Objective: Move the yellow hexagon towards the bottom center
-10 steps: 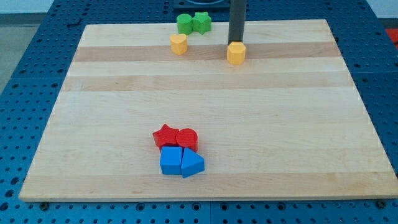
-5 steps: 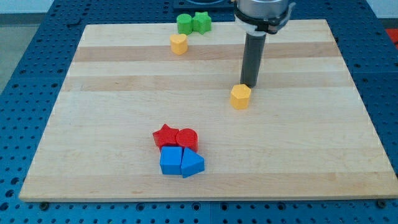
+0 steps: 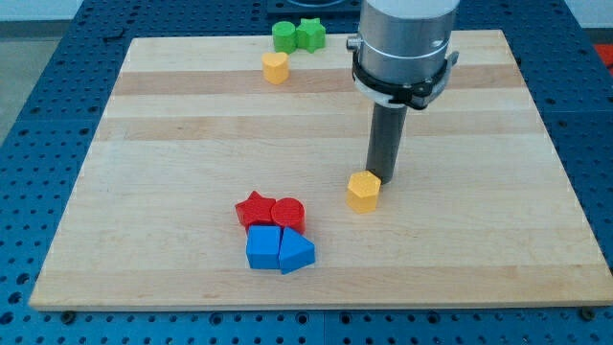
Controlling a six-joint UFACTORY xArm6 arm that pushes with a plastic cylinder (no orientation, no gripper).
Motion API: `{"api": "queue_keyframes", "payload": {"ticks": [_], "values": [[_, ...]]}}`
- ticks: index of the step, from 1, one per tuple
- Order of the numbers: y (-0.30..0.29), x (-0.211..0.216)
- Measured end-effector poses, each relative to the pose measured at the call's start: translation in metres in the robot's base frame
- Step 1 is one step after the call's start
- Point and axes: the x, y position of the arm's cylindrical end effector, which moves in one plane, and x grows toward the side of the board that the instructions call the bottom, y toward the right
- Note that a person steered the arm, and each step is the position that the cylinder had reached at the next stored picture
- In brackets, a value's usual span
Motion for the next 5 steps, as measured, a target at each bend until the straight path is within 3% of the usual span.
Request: {"api": "queue_keyframes", "payload": {"ticks": [2,4,5], "values": [[-0.010,-0.006],[-0.029,0.047],[-0.028,0.050]]}}
